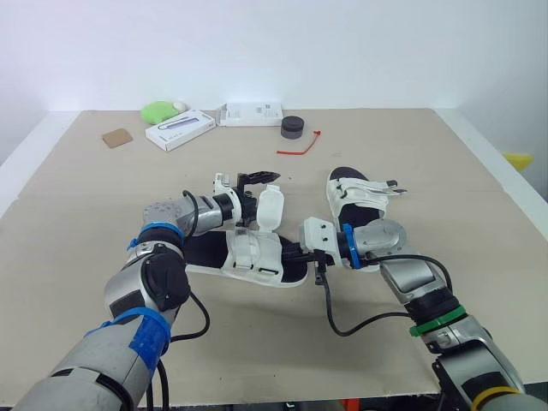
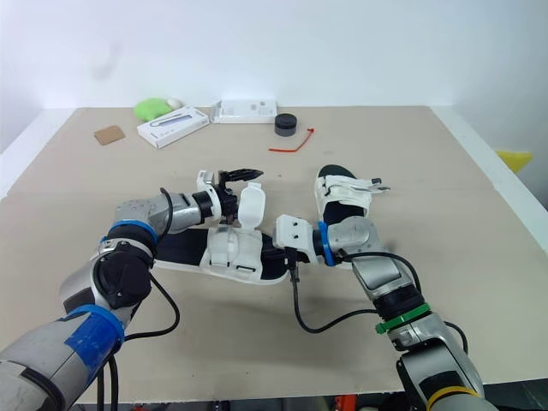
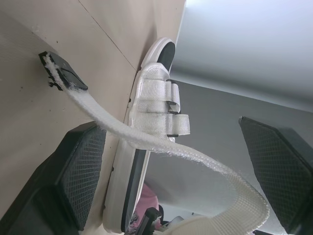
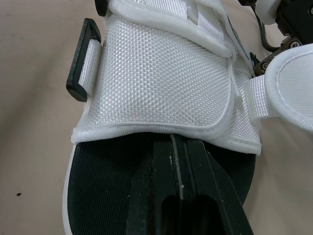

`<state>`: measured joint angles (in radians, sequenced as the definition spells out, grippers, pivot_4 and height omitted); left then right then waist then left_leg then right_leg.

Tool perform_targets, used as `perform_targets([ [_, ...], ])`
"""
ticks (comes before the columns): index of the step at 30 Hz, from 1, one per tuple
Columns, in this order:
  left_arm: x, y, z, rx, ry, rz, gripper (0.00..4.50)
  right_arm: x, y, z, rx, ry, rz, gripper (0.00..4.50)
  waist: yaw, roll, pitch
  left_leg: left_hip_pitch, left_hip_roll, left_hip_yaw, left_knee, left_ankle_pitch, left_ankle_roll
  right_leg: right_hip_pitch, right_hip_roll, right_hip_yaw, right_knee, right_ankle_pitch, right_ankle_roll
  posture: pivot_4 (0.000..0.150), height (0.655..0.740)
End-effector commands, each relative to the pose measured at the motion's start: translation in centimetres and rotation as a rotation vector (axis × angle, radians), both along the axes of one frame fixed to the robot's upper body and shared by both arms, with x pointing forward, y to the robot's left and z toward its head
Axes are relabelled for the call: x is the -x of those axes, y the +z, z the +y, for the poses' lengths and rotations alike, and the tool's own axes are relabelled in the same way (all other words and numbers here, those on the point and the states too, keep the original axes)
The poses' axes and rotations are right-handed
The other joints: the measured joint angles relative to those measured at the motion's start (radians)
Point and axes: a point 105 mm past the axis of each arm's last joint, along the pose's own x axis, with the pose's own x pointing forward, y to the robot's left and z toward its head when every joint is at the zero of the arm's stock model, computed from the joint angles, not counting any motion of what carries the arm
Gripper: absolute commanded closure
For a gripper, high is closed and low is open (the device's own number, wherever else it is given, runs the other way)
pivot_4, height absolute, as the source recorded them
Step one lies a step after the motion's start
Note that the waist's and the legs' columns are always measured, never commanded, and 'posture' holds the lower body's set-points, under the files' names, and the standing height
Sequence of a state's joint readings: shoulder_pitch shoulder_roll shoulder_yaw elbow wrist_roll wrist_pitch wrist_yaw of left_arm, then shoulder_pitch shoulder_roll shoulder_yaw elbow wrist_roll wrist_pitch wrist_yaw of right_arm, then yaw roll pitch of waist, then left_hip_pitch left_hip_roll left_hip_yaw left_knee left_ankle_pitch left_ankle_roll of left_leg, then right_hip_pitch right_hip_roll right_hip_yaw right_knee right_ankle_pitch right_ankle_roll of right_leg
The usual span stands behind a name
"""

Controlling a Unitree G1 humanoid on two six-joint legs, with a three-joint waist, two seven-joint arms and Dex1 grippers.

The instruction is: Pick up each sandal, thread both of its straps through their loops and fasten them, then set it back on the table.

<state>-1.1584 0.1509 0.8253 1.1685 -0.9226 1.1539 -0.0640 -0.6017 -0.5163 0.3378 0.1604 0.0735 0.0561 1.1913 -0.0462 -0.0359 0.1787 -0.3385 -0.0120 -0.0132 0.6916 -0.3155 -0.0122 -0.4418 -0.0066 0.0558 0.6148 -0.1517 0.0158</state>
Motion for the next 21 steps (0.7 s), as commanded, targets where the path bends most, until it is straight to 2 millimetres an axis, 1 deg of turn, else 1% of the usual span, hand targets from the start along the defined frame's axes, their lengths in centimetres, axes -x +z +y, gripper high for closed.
perform_targets([
  [1, 0.2, 2.5, 0.0, 0.064, -0.035, -0.095, 0.78, 0.1, -0.4, -0.2, 0.017, -0.010, 0.003, 4.50, 0.000, 0.000, 0.000, 0.000, 0.000, 0.000, 0.000, 0.000, 0.000, 0.000, 0.000, 0.000, 0.000, 0.000, 0.000, 0.150, 0.7400],
  [3, 0.7, 3.2, -0.3, 0.062, -0.083, -0.148, 1.83, 0.1, -0.4, -0.2, 0.016, -0.009, 0.003, 4.50, 0.000, 0.000, 0.000, 0.000, 0.000, 0.000, 0.000, 0.000, 0.000, 0.000, 0.000, 0.000, 0.000, 0.000, 0.000, 0.150, 0.7400],
  [4, 0.8, 3.0, -0.3, 0.042, -0.089, -0.154, 2.44, 0.0, -0.4, -0.2, 0.016, -0.010, 0.003, 4.50, -0.001, 0.000, 0.000, 0.000, 0.000, 0.000, 0.000, 0.000, 0.000, 0.000, 0.000, 0.000, 0.000, 0.000, 0.000, 0.150, 0.7400],
  [5, 0.8, 2.9, -0.3, 0.032, -0.089, -0.157, 2.70, 0.0, -0.4, -0.2, 0.016, -0.010, 0.003, 4.50, -0.001, 0.000, 0.000, 0.000, 0.000, 0.000, 0.000, 0.000, 0.000, 0.000, 0.001, 0.000, 0.000, 0.000, 0.000, 0.150, 0.7400],
  [8, 0.8, 2.4, -0.4, 0.017, -0.085, -0.146, 2.70, 0.0, -0.3, -0.2, 0.015, -0.010, 0.003, 4.50, 0.000, 0.000, 0.000, 0.000, 0.000, 0.000, 0.000, 0.000, 0.000, 0.000, 0.000, 0.000, 0.000, 0.000, 0.000, 0.150, 0.7400],
  [9, 0.8, 2.1, -0.4, 0.000, -0.086, -0.142, 2.95, 0.0, -0.3, -0.2, 0.015, -0.010, 0.003, 4.50, 0.000, 0.000, 0.000, 0.000, 0.000, 0.000, 0.000, 0.000, 0.000, 0.000, 0.000, 0.000, 0.000, 0.000, 0.000, 0.150, 0.7400],
  [11, 0.8, 1.6, -0.5, -0.024, -0.089, -0.135, 3.32, 0.0, -0.3, -0.2, 0.015, -0.011, 0.003, 4.50, 0.000, 0.000, 0.000, 0.000, 0.000, 0.000, 0.000, 0.000, 0.000, 0.000, 0.000, 0.000, 0.000, 0.000, 0.000, 0.150, 0.7400],
  [13, 0.9, 1.5, -0.6, -0.033, -0.093, -0.134, 4.24, 0.0, -0.3, -0.2, 0.015, -0.011, 0.002, 4.50, -0.001, 0.000, 0.000, 0.000, 0.000, 0.000, 0.000, 0.000, 0.000, 0.000, 0.000, 0.000, 0.000, 0.000, 0.000, 0.150, 0.7400],
  [14, 0.9, 1.4, -0.6, -0.047, -0.094, -0.136, 4.44, 0.0, -0.3, -0.2, 0.015, -0.011, 0.002, 4.50, -0.001, 0.000, 0.000, 0.000, 0.000, 0.000, 0.000, 0.000, 0.000, 0.000, 0.000, 0.000, 0.000, 0.000, 0.000, 0.150, 0.7400],
  [18, 0.7, 1.3, -0.5, -0.081, -0.089, -0.162, 4.44, 0.0, -0.3, -0.2, 0.015, -0.012, 0.003, 4.50, 0.000, 0.000, 0.000, 0.000, 0.000, 0.000, 0.000, 0.000, 0.000, 0.000, 0.000, 0.000, 0.000, 0.000, 0.000, 0.150, 0.7400],
  [21, -0.3, 1.6, 0.4, -0.201, -0.029, -0.278, 4.44, 0.0, -0.3, -0.3, 0.016, -0.015, 0.004, 4.50, -0.001, 0.000, 0.000, 0.000, 0.000, 0.000, 0.000, 0.000, 0.000, 0.000, 0.001, 0.000, 0.000, 0.000, 0.000, 0.150, 0.7400],
])
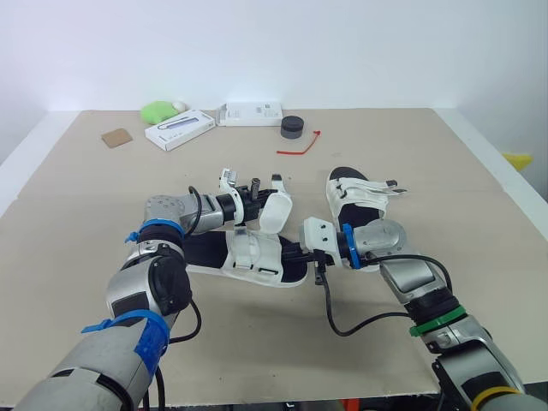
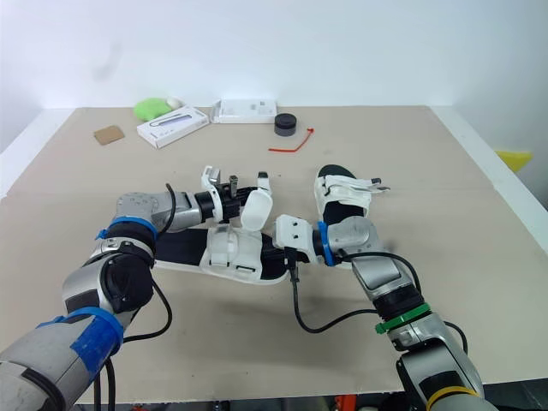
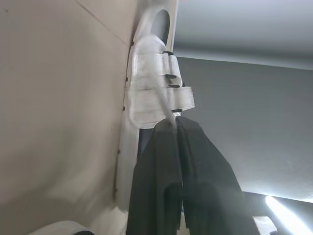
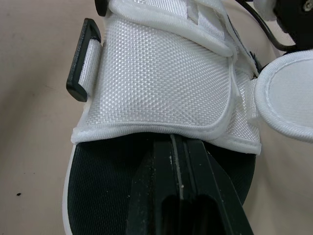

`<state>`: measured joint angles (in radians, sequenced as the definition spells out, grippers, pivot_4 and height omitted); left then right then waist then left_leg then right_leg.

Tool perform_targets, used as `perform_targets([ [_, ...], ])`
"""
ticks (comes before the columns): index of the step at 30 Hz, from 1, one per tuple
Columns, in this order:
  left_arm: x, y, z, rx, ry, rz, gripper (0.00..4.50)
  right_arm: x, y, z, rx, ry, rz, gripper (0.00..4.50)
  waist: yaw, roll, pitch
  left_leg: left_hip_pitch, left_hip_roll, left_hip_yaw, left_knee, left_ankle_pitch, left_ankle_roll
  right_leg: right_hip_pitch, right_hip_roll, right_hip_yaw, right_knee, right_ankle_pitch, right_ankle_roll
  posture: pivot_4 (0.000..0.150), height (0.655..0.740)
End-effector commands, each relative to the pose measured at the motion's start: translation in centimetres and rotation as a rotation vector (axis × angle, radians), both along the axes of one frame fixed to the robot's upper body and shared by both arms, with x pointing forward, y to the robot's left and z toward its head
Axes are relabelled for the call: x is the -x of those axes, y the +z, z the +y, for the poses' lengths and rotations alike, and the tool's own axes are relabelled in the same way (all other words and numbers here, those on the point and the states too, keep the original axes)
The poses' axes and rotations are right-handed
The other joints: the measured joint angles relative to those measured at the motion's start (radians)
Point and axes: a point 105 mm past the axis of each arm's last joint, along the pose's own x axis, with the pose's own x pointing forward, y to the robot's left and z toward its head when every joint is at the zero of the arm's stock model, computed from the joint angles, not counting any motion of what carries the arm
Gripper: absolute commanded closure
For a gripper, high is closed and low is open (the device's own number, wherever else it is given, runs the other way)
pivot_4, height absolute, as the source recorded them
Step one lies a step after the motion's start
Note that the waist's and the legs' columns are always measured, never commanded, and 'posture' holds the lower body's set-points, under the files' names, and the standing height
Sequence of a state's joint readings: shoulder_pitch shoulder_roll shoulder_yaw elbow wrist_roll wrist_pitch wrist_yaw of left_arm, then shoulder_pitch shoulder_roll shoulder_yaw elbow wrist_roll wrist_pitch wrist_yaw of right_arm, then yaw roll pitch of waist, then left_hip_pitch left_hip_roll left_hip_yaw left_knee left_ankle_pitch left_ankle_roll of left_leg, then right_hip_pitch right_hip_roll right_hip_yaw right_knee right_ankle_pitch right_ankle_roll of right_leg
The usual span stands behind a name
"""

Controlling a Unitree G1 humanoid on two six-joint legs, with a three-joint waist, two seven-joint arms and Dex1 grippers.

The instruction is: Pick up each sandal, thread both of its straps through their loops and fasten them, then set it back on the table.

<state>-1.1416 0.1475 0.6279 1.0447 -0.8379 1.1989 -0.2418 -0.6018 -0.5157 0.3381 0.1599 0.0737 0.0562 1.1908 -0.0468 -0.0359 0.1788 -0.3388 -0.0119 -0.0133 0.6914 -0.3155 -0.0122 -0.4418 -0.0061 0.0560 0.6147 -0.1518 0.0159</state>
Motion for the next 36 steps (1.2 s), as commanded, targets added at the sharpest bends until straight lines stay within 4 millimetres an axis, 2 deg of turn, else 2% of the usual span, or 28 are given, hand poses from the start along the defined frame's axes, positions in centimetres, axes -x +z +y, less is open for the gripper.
perform_targets([
  [1, -1.3, 1.1, 1.5, -0.132, 0.076, -0.192, 4.44, -0.1, -0.3, -0.3, 0.017, -0.016, 0.004, 4.50, 0.000, 0.000, 0.000, 0.000, 0.000, 0.000, 0.000, 0.000, 0.000, 0.000, 0.000, 0.000, 0.000, 0.000, 0.000, 0.150, 0.7400],
  [3, -1.7, 2.6, 2.2, -0.242, 0.096, -0.388, 4.44, -0.1, -0.3, -0.3, 0.018, -0.016, 0.004, 4.50, 0.000, 0.000, 0.000, 0.000, 0.000, 0.000, 0.000, 0.000, 0.000, 0.000, 0.000, 0.000, 0.000, 0.000, 0.000, 0.150, 0.7400],
  [5, -1.2, 4.4, 2.1, -0.327, 0.065, -0.597, 4.44, -0.1, -0.3, -0.3, 0.018, -0.017, 0.004, 4.50, 0.000, 0.000, 0.000, 0.000, 0.000, 0.001, -0.001, 0.000, -0.001, -0.001, 0.000, 0.001, 0.000, 0.000, -0.001, 0.150, 0.7400],
  [10, 1.5, 7.5, 2.3, -0.434, -0.001, -0.973, 4.44, -0.2, -0.3, -0.4, 0.020, -0.016, 0.005, 4.50, 0.000, 0.000, 0.000, -0.001, 0.001, 0.000, -0.001, 0.000, -0.001, -0.001, 0.000, 0.001, -0.001, 0.000, -0.001, 0.150, 0.7400],
  [13, 3.5, 8.4, 2.4, -0.475, -0.033, -1.138, 4.44, -0.2, -0.3, -0.4, 0.022, -0.014, 0.008, 4.50, 0.000, 0.000, 0.000, 0.000, 0.001, 0.002, -0.001, 0.000, 0.000, 0.000, 0.001, 0.002, -0.001, 0.000, 0.000, 0.150, 0.7400],
  [19, 7.5, 7.7, 2.0, -0.572, -0.177, -1.364, 4.44, -0.2, -0.4, -0.3, 0.026, -0.003, 0.010, 4.50, 0.000, 0.000, 0.000, 0.000, 0.002, 0.002, -0.001, 0.000, 0.001, 0.000, 0.001, 0.002, -0.001, -0.001, 0.002, 0.150, 0.7400],
  [23, 10.8, 6.2, 1.6, -0.645, -0.307, -1.514, 4.44, -0.2, -0.4, 0.0, 0.027, 0.010, 0.013, 4.50, -0.002, 0.000, 0.000, 0.000, 0.002, 0.004, -0.001, 0.000, 0.003, 0.000, 0.001, 0.003, -0.001, -0.003, 0.005, 0.150, 0.7400],
  [36, 14.5, 4.6, 1.7, -0.608, -0.446, -1.576, 4.44, 0.0, -0.6, 0.0, 0.035, 0.028, 0.016, 4.50, 0.001, 0.000, 0.000, 0.001, 0.004, 0.006, -0.001, -0.001, 0.007, 0.000, 0.004, 0.004, -0.001, -0.004, 0.005, 0.150, 0.7400],
])
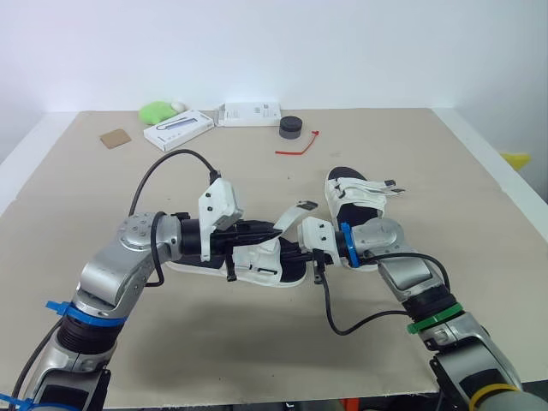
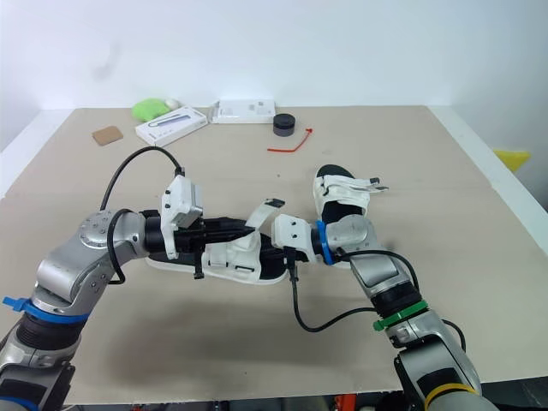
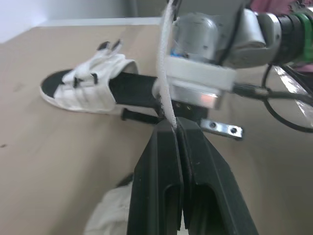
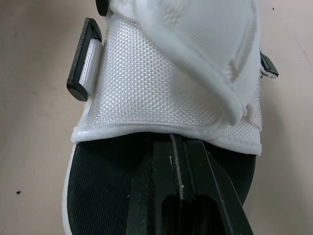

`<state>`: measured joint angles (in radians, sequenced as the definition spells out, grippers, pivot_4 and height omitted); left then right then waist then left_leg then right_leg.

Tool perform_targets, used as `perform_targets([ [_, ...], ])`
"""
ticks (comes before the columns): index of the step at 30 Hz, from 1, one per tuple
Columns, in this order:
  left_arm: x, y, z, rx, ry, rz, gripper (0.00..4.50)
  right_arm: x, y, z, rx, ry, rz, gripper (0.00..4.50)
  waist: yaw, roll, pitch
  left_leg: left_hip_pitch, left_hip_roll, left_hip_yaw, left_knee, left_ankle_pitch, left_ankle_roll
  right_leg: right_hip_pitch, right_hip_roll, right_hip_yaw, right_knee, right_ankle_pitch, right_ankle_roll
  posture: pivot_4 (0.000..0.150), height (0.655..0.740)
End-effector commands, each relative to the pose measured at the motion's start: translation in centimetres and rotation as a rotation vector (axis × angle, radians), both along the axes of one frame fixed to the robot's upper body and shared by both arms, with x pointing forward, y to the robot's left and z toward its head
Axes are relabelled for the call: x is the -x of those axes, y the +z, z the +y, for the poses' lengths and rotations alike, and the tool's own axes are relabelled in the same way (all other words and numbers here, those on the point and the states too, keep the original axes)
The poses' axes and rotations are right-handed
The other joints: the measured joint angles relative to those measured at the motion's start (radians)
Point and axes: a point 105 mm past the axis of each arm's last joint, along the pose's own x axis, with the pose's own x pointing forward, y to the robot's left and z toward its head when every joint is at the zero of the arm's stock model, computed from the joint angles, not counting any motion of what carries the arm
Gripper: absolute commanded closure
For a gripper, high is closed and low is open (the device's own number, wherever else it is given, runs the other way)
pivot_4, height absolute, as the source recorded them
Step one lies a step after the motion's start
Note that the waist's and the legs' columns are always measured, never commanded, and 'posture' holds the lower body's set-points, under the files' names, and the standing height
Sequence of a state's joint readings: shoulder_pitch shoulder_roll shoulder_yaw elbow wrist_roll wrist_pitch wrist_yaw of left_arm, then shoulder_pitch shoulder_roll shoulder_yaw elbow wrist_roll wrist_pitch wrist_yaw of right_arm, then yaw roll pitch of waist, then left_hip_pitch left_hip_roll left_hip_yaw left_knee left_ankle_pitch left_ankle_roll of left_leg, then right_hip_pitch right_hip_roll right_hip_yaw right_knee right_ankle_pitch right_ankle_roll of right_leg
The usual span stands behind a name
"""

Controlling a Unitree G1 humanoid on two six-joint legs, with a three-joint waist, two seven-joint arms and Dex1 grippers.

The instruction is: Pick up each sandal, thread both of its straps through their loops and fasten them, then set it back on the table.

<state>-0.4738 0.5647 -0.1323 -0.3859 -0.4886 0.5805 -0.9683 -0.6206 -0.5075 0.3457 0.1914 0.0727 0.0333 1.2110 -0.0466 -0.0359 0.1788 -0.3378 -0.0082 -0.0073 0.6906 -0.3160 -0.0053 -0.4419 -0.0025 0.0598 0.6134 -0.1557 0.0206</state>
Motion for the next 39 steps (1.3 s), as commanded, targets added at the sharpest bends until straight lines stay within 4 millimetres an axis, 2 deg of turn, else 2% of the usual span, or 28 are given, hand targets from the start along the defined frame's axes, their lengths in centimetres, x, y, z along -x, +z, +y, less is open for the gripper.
perform_targets([
  [1, 1.7, 1.1, -0.4, 0.003, -0.081, -0.060, 4.44, 0.1, -0.6, -0.2, 0.030, 0.004, 0.016, 4.50, 0.000, 0.000, 0.000, 0.000, 0.000, 0.000, 0.000, 0.000, 0.000, 0.000, 0.000, 0.000, 0.000, 0.000, 0.000, 0.150, 0.7400],
  [5, 3.6, 0.2, -0.2, -0.039, -0.169, 0.021, 4.44, 0.2, -0.7, -0.2, 0.034, 0.010, 0.018, 4.50, -0.001, 0.000, 0.000, 0.000, 0.000, 0.001, 0.000, -0.001, 0.002, 0.000, 0.000, 0.001, 0.000, -0.001, 0.000, 0.150, 0.7400],
  [8, 4.2, 0.0, -0.1, -0.058, -0.191, 0.036, 4.44, 0.2, -0.7, -0.2, 0.034, 0.013, 0.018, 4.50, 0.000, 0.000, 0.000, 0.000, 0.000, 0.000, 0.000, -0.001, 0.002, 0.000, 0.000, 0.000, 0.000, -0.001, 0.000, 0.150, 0.7400],
  [9, 4.5, -0.1, -0.1, -0.067, -0.203, 0.048, 3.87, 0.2, -0.7, -0.1, 0.034, 0.016, 0.018, 4.50, 0.000, 0.000, 0.000, 0.000, 0.000, 0.001, 0.000, -0.001, 0.002, 0.000, 0.000, 0.000, 0.000, -0.001, 0.000, 0.150, 0.7400],
  [10, 4.7, -0.2, -0.1, -0.075, -0.213, 0.063, 3.62, 0.2, -0.7, -0.1, 0.034, 0.017, 0.019, 4.50, -0.001, 0.000, 0.000, 0.000, 0.000, 0.001, 0.000, -0.001, 0.002, 0.000, 0.000, 0.000, 0.000, -0.001, 0.000, 0.150, 0.7400],
  [14, 5.5, -0.7, 0.3, -0.109, -0.252, 0.108, 2.06, 0.2, -0.7, -0.1, 0.035, 0.022, 0.018, 4.50, 0.000, 0.000, 0.000, 0.000, 0.000, 0.001, 0.000, -0.001, 0.003, 0.000, 0.000, 0.000, 0.000, -0.001, 0.000, 0.150, 0.7400],
  [18, 6.3, -1.7, 0.9, -0.170, -0.287, 0.167, 0.30, 0.2, -0.7, -0.1, 0.038, 0.025, 0.017, 4.50, 0.000, 0.000, 0.000, 0.000, 0.001, 0.001, 0.000, -0.001, 0.003, 0.000, 0.001, 0.000, 0.000, -0.002, 0.000, 0.150, 0.7400],
  [19, 6.4, -1.7, 1.0, -0.179, -0.294, 0.173, 0.07, 0.2, -0.6, -0.1, 0.038, 0.026, 0.016, 4.50, 0.000, 0.000, 0.000, 0.000, 0.001, 0.001, 0.000, -0.001, 0.003, 0.000, 0.001, 0.000, 0.000, -0.002, 0.000, 0.150, 0.7400],
  [23, 7.3, -1.6, 1.6, -0.200, -0.348, 0.208, 0.07, 0.2, -0.7, -0.1, 0.041, 0.027, 0.016, 4.50, 0.000, 0.000, 0.000, 0.000, 0.001, 0.001, 0.000, -0.002, 0.003, 0.000, 0.001, 0.000, 0.000, -0.002, 0.000, 0.150, 0.7400],
  [29, 7.9, -0.5, 3.7, -0.167, -0.363, 0.449, 0.07, 0.2, -0.7, -0.2, 0.043, 0.027, 0.020, 4.50, 0.000, 0.000, 0.000, 0.000, 0.001, 0.001, 0.000, -0.002, 0.003, 0.000, 0.001, 0.000, 0.000, -0.002, -0.001, 0.150, 0.7400],
  [33, 8.1, -1.7, 4.4, -0.163, -0.305, 0.611, 0.07, 0.2, -0.7, -0.1, 0.041, 0.028, 0.021, 4.50, -0.001, 0.000, 0.000, 0.001, 0.002, 0.000, 0.000, -0.002, 0.003, 0.000, 0.002, -0.001, 0.000, -0.003, -0.001, 0.150, 0.7400],
  [39, 7.5, -3.8, 3.6, -0.098, -0.184, 0.768, 0.07, 0.1, -0.6, 0.0, 0.037, 0.027, 0.022, 4.50, 0.000, 0.000, 0.000, 0.001, 0.002, 0.000, 0.000, -0.003, 0.004, 0.000, 0.001, -0.001, 0.000, -0.003, -0.001, 0.150, 0.7400],
])
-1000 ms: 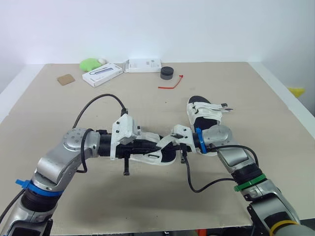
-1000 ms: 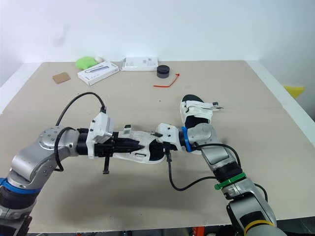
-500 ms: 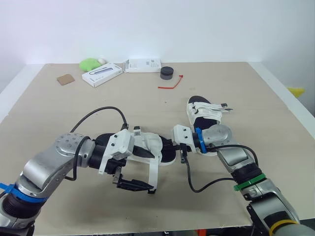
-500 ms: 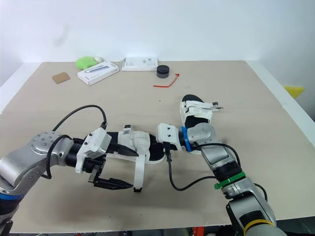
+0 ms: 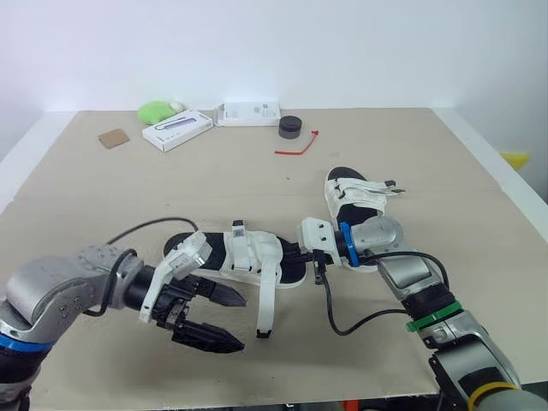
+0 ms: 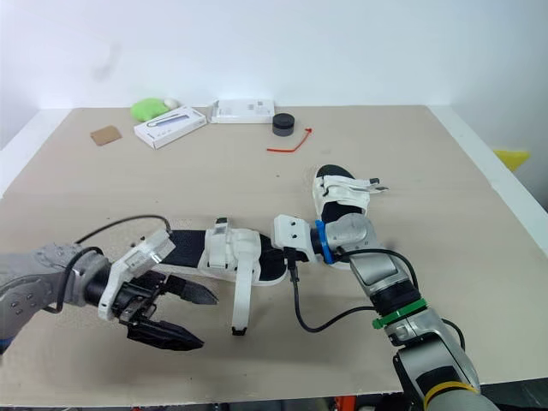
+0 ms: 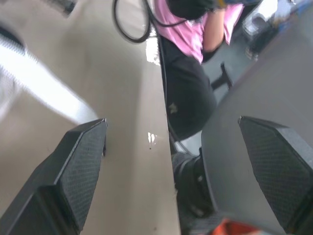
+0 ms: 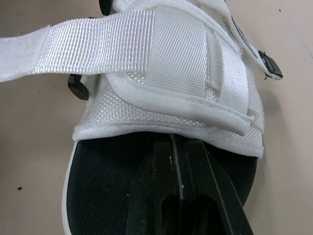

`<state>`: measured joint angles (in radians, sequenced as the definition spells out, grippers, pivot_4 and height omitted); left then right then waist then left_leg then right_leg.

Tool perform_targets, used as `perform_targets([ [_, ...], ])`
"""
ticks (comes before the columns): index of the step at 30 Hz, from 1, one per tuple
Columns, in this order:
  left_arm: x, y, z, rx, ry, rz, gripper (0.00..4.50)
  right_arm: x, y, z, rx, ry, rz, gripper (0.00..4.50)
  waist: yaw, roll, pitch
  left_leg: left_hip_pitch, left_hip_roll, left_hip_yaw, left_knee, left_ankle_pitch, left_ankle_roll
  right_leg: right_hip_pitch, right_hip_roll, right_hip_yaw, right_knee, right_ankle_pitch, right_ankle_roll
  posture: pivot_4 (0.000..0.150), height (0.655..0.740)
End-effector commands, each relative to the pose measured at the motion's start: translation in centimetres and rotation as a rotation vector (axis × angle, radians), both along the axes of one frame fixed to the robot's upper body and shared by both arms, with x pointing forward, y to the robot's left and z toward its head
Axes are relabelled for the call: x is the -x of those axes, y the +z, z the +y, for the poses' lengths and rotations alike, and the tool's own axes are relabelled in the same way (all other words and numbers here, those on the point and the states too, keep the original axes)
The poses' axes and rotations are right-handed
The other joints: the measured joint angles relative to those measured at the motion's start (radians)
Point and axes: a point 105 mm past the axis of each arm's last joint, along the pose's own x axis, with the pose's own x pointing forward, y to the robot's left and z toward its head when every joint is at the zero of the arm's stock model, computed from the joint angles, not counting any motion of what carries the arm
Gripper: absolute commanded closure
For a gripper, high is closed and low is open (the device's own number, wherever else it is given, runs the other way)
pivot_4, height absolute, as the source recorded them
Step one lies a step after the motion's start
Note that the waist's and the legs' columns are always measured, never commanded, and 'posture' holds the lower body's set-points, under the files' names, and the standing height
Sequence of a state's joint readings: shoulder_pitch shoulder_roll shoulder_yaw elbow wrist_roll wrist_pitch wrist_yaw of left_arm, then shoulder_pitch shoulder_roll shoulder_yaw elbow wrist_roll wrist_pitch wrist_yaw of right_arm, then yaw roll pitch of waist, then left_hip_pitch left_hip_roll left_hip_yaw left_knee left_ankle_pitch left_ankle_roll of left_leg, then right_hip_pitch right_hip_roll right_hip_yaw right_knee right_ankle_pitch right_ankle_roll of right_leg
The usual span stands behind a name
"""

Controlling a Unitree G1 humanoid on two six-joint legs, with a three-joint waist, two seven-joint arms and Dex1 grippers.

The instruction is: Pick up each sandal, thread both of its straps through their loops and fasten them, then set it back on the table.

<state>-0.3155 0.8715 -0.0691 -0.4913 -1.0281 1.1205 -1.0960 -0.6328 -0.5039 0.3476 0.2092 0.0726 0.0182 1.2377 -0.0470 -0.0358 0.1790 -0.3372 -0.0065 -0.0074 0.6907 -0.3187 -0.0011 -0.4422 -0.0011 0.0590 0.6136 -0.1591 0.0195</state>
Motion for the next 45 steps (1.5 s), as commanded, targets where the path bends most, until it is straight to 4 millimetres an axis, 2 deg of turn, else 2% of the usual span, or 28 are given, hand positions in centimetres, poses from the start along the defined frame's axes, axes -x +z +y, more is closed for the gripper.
perform_targets([
  [1, -0.7, -0.5, -0.5, 0.003, 0.083, 0.052, 0.07, 0.1, -0.6, -0.1, 0.029, 0.002, 0.019, 4.50, 0.000, 0.000, 0.000, 0.000, 0.000, 0.000, 0.000, 0.000, 0.000, 0.000, 0.000, 0.000, 0.000, 0.000, 0.000, 0.150, 0.7400],
  [5, -2.3, -2.2, -1.2, -0.039, 0.197, 0.078, 0.07, 0.1, -0.7, -0.1, 0.028, 0.000, 0.019, 4.50, 0.000, 0.000, 0.000, 0.001, 0.000, 0.000, 0.000, 0.000, 0.000, 0.000, 0.000, 0.000, 0.000, 0.000, 0.000, 0.150, 0.7400],
  [8, -2.2, -3.5, -1.8, -0.078, 0.216, 0.105, 0.07, 0.1, -0.6, -0.1, 0.028, -0.002, 0.020, 4.50, 0.000, 0.000, 0.000, 0.001, 0.000, 0.000, 0.000, 0.000, 0.000, 0.000, -0.001, 0.000, 0.001, 0.001, -0.001, 0.150, 0.7400],
  [15, -1.4, -3.9, -2.9, -0.071, 0.174, 0.137, 0.07, 0.1, -0.6, -0.2, 0.030, -0.007, 0.020, 4.50, 0.000, 0.000, 0.000, 0.001, -0.001, 0.000, 0.000, 0.000, 0.000, 0.000, -0.001, 0.000, 0.001, 0.001, -0.001, 0.150, 0.7400],
  [22, -1.7, -4.8, -3.5, -0.085, 0.195, 0.153, 0.07, 0.1, -0.5, -0.3, 0.030, -0.011, 0.018, 4.50, 0.001, 0.000, 0.000, 0.001, -0.001, 0.000, 0.000, 0.000, 0.000, 0.000, -0.001, 0.001, 0.001, 0.001, -0.001, 0.150, 0.7400],
  [23, -1.9, -5.0, -3.5, -0.086, 0.209, 0.162, 0.58, 0.1, -0.5, -0.3, 0.031, -0.011, 0.017, 4.50, 0.001, 0.000, 0.000, 0.001, -0.001, 0.000, 0.000, 0.000, 0.000, 0.000, -0.001, 0.001, 0.001, 0.001, -0.001, 0.150, 0.7400],
  [24, -1.9, -5.1, -3.6, -0.085, 0.208, 0.163, 0.82, 0.1, -0.4, -0.3, 0.031, -0.011, 0.017, 4.50, 0.001, 0.000, 0.000, 0.001, -0.001, 0.000, 0.000, 0.000, 0.000, 0.001, -0.001, 0.001, 0.001, 0.001, -0.001, 0.150, 0.7400],
  [25, -1.9, -5.1, -3.7, -0.085, 0.207, 0.159, 1.25, 0.1, -0.4, -0.3, 0.031, -0.011, 0.017, 4.50, 0.001, 0.000, 0.000, 0.001, -0.001, 0.000, 0.000, 0.000, 0.000, 0.001, -0.001, 0.001, 0.001, 0.001, -0.001, 0.150, 0.7400],
  [26, -1.9, -5.2, -3.8, -0.085, 0.209, 0.160, 1.83, 0.1, -0.4, -0.3, 0.031, -0.011, 0.017, 4.50, 0.001, 0.000, 0.000, 0.001, -0.001, 0.000, 0.000, 0.000, 0.000, 0.001, -0.001, 0.001, 0.001, 0.001, -0.001, 0.150, 0.7400],
  [28, -2.2, -5.1, -4.0, -0.070, 0.225, 0.171, 2.59, 0.1, -0.4, -0.3, 0.031, -0.010, 0.017, 4.50, 0.001, 0.000, 0.000, 0.001, -0.001, 0.000, 0.000, 0.000, 0.000, 0.001, -0.001, 0.001, 0.001, 0.001, -0.001, 0.150, 0.7400],
  [32, -3.0, -4.6, -4.4, -0.033, 0.255, 0.171, 4.43, 0.2, -0.4, -0.3, 0.030, -0.008, 0.017, 4.50, 0.001, 0.000, 0.000, 0.001, -0.002, 0.000, 0.000, 0.000, 0.000, 0.001, -0.002, 0.001, 0.001, 0.001, 0.000, 0.150, 0.7400],
  [39, -3.5, -4.8, -4.6, -0.022, 0.281, 0.178, 4.43, 0.2, -0.5, -0.3, 0.033, -0.006, 0.016, 4.50, 0.001, 0.000, 0.000, 0.001, -0.002, 0.000, 0.000, 0.000, -0.001, 0.001, -0.002, 0.001, 0.001, 0.001, 0.000, 0.150, 0.7400],
  [42, -3.7, -3.6, -4.1, 0.014, 0.277, 0.166, 4.43, 0.2, -0.4, -0.3, 0.033, -0.007, 0.016, 4.50, 0.001, 0.000, 0.000, 0.001, -0.002, 0.000, 0.001, 0.000, -0.001, 0.001, -0.002, 0.001, 0.001, 0.002, 0.000, 0.150, 0.7400],
  [45, -3.8, -1.4, -3.4, 0.057, 0.241, 0.138, 4.43, 0.3, -0.4, -0.4, 0.033, -0.008, 0.016, 4.50, 0.001, 0.000, 0.000, 0.000, -0.002, 0.000, 0.001, 0.001, -0.001, 0.001, -0.002, 0.000, 0.001, 0.002, 0.000, 0.150, 0.7400],
])
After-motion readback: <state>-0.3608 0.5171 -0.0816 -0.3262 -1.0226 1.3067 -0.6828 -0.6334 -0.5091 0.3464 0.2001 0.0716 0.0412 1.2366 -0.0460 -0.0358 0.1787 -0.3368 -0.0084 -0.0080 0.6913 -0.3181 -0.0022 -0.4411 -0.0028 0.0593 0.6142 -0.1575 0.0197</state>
